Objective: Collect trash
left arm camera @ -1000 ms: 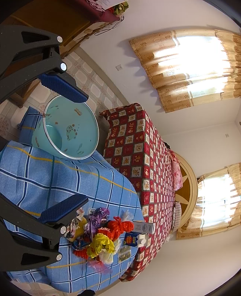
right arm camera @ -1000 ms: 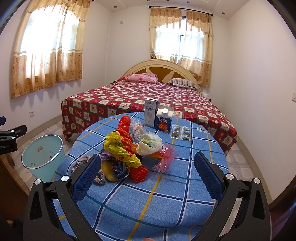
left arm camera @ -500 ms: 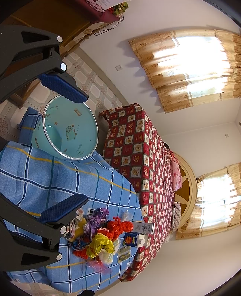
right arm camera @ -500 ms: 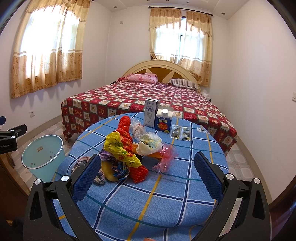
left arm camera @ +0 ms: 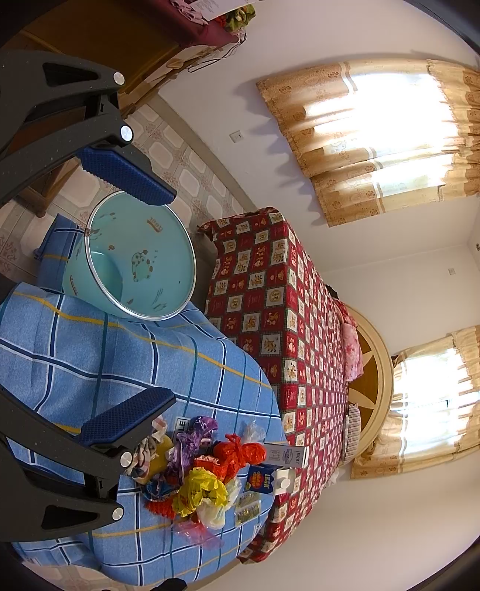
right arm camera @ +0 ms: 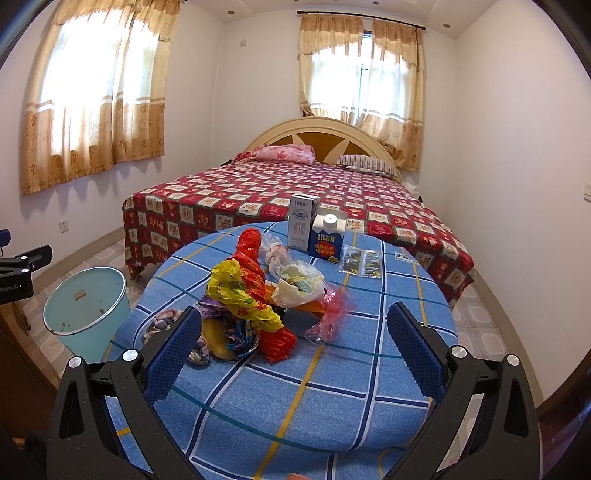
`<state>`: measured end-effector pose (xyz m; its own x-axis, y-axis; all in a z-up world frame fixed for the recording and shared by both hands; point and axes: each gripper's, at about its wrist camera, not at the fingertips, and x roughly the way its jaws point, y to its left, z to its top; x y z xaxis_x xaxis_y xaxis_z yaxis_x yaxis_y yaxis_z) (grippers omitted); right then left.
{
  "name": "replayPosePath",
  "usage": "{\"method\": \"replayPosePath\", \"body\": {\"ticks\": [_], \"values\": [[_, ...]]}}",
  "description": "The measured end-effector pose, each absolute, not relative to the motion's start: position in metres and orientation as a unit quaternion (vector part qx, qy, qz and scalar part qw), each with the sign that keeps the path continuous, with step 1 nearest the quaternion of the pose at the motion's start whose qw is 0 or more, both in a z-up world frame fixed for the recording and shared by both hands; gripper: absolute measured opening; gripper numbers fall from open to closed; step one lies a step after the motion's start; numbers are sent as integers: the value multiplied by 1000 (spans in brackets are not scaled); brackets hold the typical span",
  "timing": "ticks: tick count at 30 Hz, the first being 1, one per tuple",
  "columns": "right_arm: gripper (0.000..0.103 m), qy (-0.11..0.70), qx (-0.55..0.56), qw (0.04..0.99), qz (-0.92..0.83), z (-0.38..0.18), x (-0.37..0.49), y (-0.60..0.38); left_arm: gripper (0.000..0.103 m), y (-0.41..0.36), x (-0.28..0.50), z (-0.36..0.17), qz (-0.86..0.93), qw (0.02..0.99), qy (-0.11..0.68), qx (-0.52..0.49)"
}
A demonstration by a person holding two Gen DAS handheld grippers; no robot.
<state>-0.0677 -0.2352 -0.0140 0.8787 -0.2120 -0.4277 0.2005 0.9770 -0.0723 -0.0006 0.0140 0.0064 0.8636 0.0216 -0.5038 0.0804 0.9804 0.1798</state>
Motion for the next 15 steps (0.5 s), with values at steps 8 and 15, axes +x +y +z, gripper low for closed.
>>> {"method": "replayPosePath", "body": {"ticks": [8, 15], "values": [[98, 225, -14, 967, -117, -20, -64, -242, 97, 14, 1, -1, -15, 959, 266, 101], [98, 241, -6, 959, -147, -43, -52, -268, 97, -8, 16, -38, -21, 948, 292, 128]]}}
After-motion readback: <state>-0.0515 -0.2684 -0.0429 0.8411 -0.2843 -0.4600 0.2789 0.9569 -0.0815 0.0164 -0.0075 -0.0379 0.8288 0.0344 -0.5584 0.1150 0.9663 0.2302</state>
